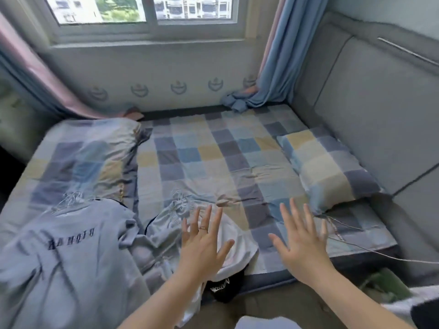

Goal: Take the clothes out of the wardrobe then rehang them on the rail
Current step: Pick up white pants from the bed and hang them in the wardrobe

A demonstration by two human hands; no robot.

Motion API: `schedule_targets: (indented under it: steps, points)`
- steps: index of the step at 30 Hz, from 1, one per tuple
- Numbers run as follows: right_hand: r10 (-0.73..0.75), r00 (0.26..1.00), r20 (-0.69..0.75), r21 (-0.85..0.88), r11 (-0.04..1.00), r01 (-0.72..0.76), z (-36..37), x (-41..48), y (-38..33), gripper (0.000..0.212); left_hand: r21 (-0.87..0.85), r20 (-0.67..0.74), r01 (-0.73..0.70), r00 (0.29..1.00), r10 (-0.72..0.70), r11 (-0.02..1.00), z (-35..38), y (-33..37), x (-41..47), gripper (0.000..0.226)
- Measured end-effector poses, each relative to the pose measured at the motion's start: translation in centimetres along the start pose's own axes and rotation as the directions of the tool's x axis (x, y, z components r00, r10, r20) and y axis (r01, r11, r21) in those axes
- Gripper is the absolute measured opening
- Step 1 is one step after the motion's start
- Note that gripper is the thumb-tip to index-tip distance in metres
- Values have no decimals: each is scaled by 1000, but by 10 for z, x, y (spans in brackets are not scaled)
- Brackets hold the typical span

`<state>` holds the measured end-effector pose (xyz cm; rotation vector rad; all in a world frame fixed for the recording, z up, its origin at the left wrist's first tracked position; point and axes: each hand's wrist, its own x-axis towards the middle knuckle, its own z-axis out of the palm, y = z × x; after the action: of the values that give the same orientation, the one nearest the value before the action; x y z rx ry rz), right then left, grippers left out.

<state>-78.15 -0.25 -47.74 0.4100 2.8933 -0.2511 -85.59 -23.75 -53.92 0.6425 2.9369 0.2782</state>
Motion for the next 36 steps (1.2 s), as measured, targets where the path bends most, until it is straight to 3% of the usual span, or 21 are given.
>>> schedule_targets:
  steps: [5, 10, 16, 22, 28, 36]
  points:
    - [-52, 981, 189, -35, 998, 59, 25, 85, -41, 76, -67, 126, 219, 970, -209, 973, 28, -65, 28, 79]
    - [-115, 947, 301, -86, 985, 147, 59, 141, -74, 75, -92, 235, 357, 915, -328, 930, 50, -117, 39, 78]
    - [-77, 927, 367, -121, 984, 129, 125, 185, -109, 74, -117, 336, 416, 871, -358, 902, 91, -181, 72, 74]
    - [-7, 908, 419, -136, 988, 70, 228, 235, -146, 74, -169, 426, 459, 832, -356, 872, 180, -244, 114, 72]
    - [-29, 906, 421, -106, 991, 81, 336, 321, -165, 73, -171, 425, 494, 818, -389, 852, 278, -295, 164, 65]
    - [-174, 919, 355, -128, 964, 232, 425, 439, -176, 71, -171, 279, 510, 846, -455, 843, 355, -344, 243, 59]
